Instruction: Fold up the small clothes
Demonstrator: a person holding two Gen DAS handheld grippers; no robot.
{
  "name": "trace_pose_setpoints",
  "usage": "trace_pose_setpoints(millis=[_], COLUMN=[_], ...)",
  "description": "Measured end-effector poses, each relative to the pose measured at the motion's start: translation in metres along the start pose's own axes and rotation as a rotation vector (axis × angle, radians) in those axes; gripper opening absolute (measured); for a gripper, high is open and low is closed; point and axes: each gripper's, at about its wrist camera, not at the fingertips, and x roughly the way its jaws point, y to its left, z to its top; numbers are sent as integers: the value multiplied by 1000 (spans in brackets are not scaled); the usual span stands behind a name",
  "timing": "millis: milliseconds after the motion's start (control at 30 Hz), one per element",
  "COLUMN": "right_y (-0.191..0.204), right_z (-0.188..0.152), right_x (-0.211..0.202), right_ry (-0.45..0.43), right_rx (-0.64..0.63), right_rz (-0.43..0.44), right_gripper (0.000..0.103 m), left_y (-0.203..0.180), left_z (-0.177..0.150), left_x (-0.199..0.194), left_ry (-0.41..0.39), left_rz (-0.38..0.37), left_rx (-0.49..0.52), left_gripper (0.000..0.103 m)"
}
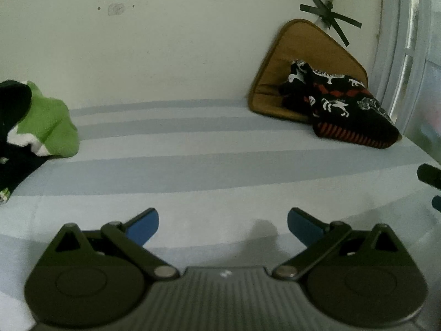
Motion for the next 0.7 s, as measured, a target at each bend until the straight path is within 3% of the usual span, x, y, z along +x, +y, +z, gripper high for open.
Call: trace_pose_setpoints(millis=[200,467,700], right_y=[0,0,0], right_z=[0,0,0], right_x=[0,0,0], right_ry=[-1,-1,-1], right_rx=[1,1,1], right_rz=[0,0,0], right_gripper=[97,97,97], left_y=[-1,6,4], left_z=[0,1,2], left_x=[0,-2,0], left_ry=[2,-5,-4], left_rz=[6,-48,-31], left_rx=[2,-35,-32], left_gripper=[103,103,103])
